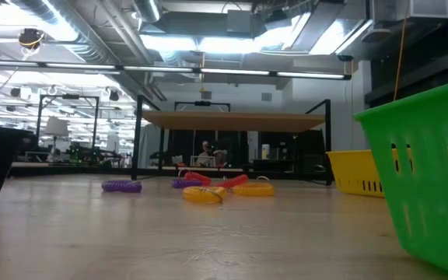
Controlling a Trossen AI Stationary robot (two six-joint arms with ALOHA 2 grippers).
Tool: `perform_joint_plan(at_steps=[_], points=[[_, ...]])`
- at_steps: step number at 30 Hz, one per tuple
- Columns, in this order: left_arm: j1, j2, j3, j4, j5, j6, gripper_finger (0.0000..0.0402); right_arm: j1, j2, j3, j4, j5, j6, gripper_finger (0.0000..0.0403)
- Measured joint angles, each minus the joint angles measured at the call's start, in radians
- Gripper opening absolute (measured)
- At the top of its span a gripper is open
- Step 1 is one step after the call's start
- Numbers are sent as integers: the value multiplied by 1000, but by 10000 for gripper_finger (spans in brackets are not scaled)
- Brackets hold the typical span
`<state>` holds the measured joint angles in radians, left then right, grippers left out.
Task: Pick & Place Office Desk Supplies
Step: Put the yellow crayon box into the black basket
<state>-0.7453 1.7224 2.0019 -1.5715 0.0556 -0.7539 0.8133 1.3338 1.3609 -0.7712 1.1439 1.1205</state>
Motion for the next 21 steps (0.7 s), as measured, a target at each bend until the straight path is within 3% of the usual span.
perform_joint_plan(at_steps=[8,14,21], points=[[-22,-57,-337,56,19,22,1,-39,0,0,0,-3,24,199],[-19,-54,-364,161,12,51,1,-76,0,0,0,-42,24,199],[0,-54,-364,159,-57,70,1,-103,0,0,0,-71,5,199]])
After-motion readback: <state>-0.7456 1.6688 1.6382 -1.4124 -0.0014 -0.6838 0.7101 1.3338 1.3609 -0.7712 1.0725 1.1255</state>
